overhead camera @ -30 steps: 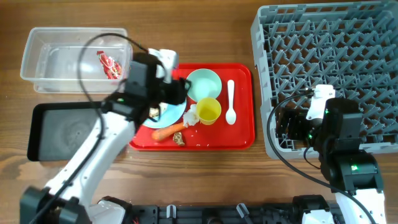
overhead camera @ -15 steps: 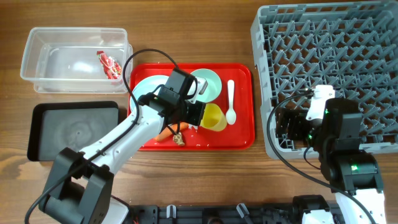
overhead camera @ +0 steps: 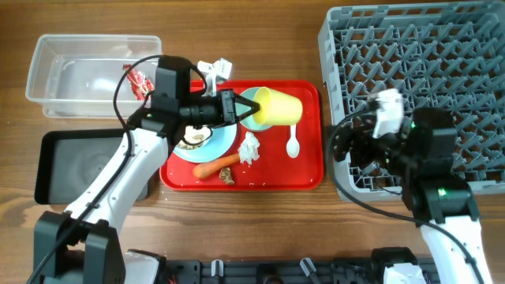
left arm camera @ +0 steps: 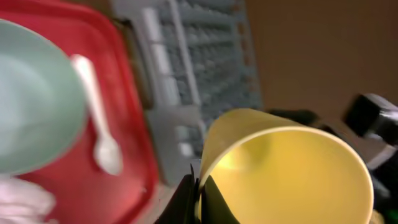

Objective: Sort waste into correct bins and load items into the dishwasher rack
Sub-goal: 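Grasp the yellow cup with the left gripper and lift it, then hand the yellow cup from the left gripper to the right gripper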

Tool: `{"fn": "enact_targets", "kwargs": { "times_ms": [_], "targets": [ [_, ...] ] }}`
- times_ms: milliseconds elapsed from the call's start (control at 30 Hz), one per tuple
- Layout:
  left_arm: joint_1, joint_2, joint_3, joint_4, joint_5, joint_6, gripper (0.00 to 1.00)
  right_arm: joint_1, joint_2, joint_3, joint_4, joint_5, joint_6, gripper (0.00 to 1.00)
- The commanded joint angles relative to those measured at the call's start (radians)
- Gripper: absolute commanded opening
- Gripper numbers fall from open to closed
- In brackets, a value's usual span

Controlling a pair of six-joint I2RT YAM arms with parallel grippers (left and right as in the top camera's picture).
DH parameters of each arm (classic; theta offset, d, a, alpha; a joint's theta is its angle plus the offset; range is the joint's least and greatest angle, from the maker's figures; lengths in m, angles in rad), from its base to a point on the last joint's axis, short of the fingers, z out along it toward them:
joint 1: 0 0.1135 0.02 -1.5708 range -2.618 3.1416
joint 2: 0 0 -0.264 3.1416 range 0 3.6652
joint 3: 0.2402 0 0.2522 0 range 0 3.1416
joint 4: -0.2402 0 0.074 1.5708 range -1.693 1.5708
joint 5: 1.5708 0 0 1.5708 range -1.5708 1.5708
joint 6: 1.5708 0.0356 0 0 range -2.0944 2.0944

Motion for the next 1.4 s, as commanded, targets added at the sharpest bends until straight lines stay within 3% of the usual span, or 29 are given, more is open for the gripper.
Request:
{"fn": "enact_targets", "kwargs": {
  "times_ms": [0, 267, 500, 600, 667, 867, 900, 1000, 1067, 1133, 1267, 1367],
  "targets": [
    [0.001, -0.013, 0.012, 0.017, 0.258, -0.051, 0.04, 0.001, 0.065, 0.023, 0.079, -0.476, -0.086, 1.0],
    [-0.021, -0.013, 0.012, 0.054, 0.292, -0.109, 0.04, 0.001, 0.186, 0.023, 0.225, -0.708, -0.085, 1.0],
    [-0.065, -0.013, 0.012, 0.098, 0.287, -0.152, 0.04, 0.003, 0.21, 0.023, 0.261, -0.718, -0.074, 0.98],
    [-0.08, -0.013, 0.012, 0.099, 0.264, -0.152, 0.04, 0.002, 0.21, 0.023, 0.265, -0.718, -0.074, 0.87],
    [-0.086, -0.013, 0.012, 0.1, 0.257, -0.152, 0.04, 0.002, 0.21, 0.023, 0.264, -0.718, -0.056, 0.72],
    [-0.086, -0.013, 0.012, 0.1, 0.234, -0.152, 0.05, 0.002, 0.21, 0.023, 0.267, -0.717, -0.051, 0.6],
    [-0.086, -0.013, 0.012, 0.1, 0.219, -0.151, 0.21, 0.002, 0.21, 0.023, 0.267, -0.71, -0.051, 0.58],
    [-0.085, -0.013, 0.012, 0.099, 0.196, -0.145, 0.38, 0.002, 0.21, 0.023, 0.259, -0.628, -0.011, 0.56],
    [-0.085, -0.013, 0.012, 0.071, 0.153, -0.054, 0.54, 0.002, 0.21, 0.023, 0.237, -0.488, 0.01, 0.54],
    [-0.085, -0.013, 0.012, -0.025, 0.021, 0.029, 0.57, 0.002, 0.21, 0.023, 0.213, -0.371, 0.043, 0.52],
    [-0.082, -0.022, 0.012, -0.271, -0.393, 0.117, 0.67, 0.002, 0.192, 0.027, 0.132, -0.137, 0.049, 0.51],
    [-0.073, -0.052, 0.012, -0.362, -0.531, 0.14, 0.71, -0.014, 0.156, 0.102, 0.004, 0.002, 0.08, 0.49]
  ]
}}
